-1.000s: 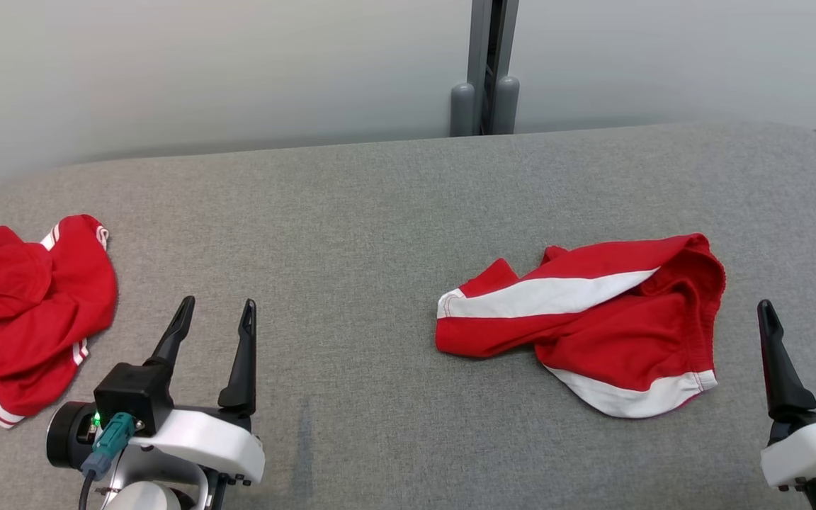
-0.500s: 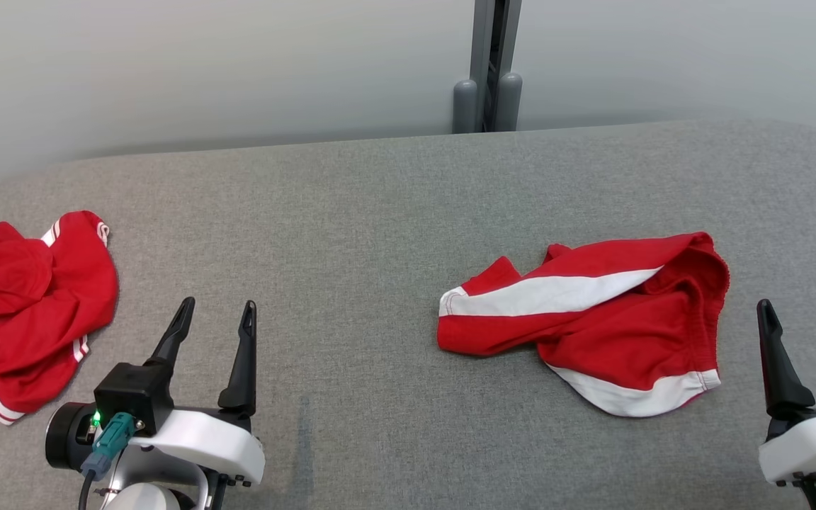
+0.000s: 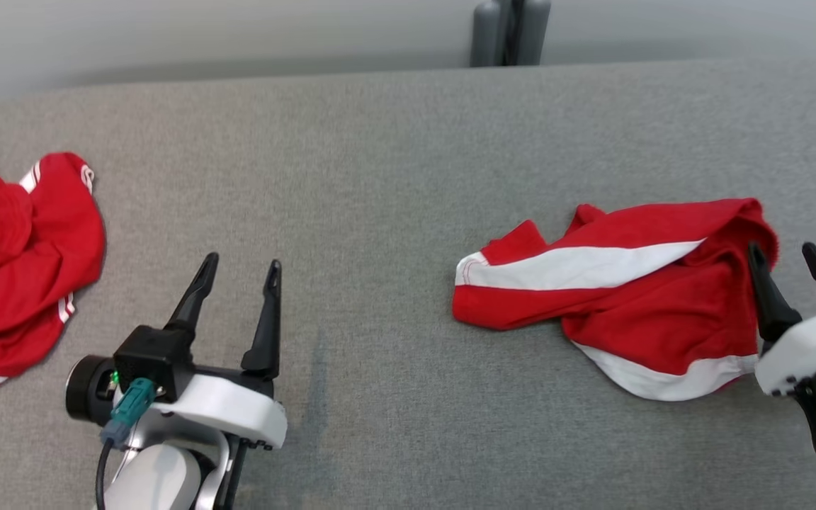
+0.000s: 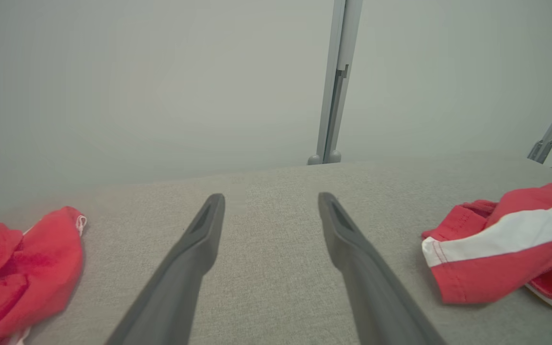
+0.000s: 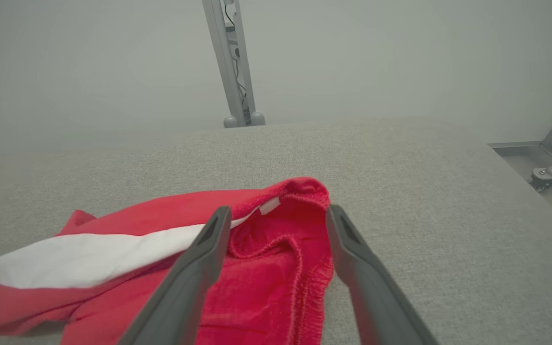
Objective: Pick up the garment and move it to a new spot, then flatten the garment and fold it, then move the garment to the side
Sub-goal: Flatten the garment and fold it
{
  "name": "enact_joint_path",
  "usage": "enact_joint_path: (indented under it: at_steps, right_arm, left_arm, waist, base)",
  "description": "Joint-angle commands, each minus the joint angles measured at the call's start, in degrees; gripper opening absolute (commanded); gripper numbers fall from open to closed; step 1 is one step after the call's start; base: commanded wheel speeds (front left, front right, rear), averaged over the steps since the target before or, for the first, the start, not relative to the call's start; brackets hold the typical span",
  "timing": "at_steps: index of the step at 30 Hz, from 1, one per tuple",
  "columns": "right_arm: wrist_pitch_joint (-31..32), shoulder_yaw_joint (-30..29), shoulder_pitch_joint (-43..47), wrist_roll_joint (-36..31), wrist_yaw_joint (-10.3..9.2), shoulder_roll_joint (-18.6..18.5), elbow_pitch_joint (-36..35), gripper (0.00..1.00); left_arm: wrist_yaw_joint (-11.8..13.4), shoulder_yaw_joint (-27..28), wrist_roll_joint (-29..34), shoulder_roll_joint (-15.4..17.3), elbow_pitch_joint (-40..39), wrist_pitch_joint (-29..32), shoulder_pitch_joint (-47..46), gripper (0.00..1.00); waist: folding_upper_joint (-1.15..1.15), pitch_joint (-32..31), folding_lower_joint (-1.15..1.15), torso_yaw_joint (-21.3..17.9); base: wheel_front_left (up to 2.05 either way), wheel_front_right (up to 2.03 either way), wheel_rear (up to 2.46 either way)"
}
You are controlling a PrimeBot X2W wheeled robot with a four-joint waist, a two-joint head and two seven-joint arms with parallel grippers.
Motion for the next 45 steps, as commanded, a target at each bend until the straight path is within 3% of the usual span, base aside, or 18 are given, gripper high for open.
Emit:
enact_joint_path:
  at_steps: [1, 9, 10, 11, 12, 18, 24, 32, 37, 41, 45]
  right_arm:
    - [-0.84, 0.99, -2.45, 0.79, 0.00, -0.68, 2.63, 1.00]
    - [-4.19, 7.50, -11.58, 3.81, -0.01, -2.75, 15.37, 1.00]
    - [-4.62, 8.32, -12.38, 4.24, -0.01, -2.89, 16.36, 0.49]
    - [-5.03, 9.14, -13.01, 4.62, -0.01, -3.05, 17.13, 0.40]
    - [-5.42, 9.72, -13.47, 4.94, -0.01, -3.28, 17.72, 0.00]
    - [-5.64, 13.21, -11.87, 6.26, -0.01, -5.04, 15.91, 0.00]
    - [-0.91, 13.61, -4.84, 7.14, -0.01, -7.38, 6.59, 0.00]
    - [14.04, 5.09, 9.37, 5.83, -0.01, -8.87, -16.54, 0.00]
    - [18.38, 2.30, 9.33, 6.11, -0.01, -6.47, -27.69, 0.00]
    - [21.79, 5.80, 5.65, 8.33, 0.00, -6.05, -29.39, 0.00]
    - [26.66, 9.21, 2.94, 8.57, 0.01, -7.38, -25.40, 0.00]
  left_arm:
    - [-0.49, -0.22, 0.44, -0.20, 0.39, -0.41, -1.47, 1.00]
    - [-1.68, -1.63, 1.22, -1.91, 2.68, -1.54, -5.06, 1.00]
    - [-1.80, -1.72, 1.26, -2.01, 2.95, -1.76, -5.34, 1.00]
    - [-1.90, -1.73, 1.30, -2.11, 3.25, -1.89, -5.63, 1.00]
    - [-1.83, -1.76, 1.27, -2.19, 3.54, -2.01, -5.83, 1.00]
    - [-1.68, -1.71, 1.04, -2.46, 4.74, -2.77, -6.15, 1.00]
    - [-1.52, -1.57, 0.65, -2.32, 5.24, -3.02, -5.47, 1.00]
    - [-1.05, -1.34, 0.37, -1.55, 4.73, -2.65, -4.81, 1.00]
    - [-1.17, -1.66, 0.44, -1.49, 4.37, -2.42, -5.83, 1.00]
    - [-1.69, -2.20, 0.56, -1.66, 4.58, -2.23, -6.56, 1.00]
    - [-1.74, -2.46, 0.48, -1.80, 4.67, -2.34, -6.67, 1.00]
  waist:
    - [0.00, 2.61, 0.00, 1.20]
    - [0.00, 6.50, 0.00, 2.97]
    - [0.00, 6.78, 0.00, 3.08]
    - [0.00, 7.00, 0.00, 3.11]
    - [0.00, 7.17, 0.00, 3.11]
    - [0.00, 7.43, 0.00, 2.22]
    - [0.00, 6.67, 0.00, 0.57]
    - [0.00, 5.87, 0.00, -1.97]
    - [0.00, 6.22, 0.00, -2.03]
    - [0.00, 6.48, 0.00, -1.12]
    - [0.00, 6.49, 0.00, -0.13]
  base:
    - [0.00, 0.00, 0.00]
    - [0.00, 0.00, 0.00]
    - [0.00, 0.00, 0.00]
    - [0.00, 0.00, 0.00]
    - [0.00, 0.00, 0.00]
    - [0.00, 0.00, 0.00]
    - [0.00, 0.00, 0.00]
    - [0.00, 0.00, 0.00]
    - [0.00, 0.00, 0.00]
    - [0.00, 0.00, 0.00]
    - [0.00, 0.00, 0.00]
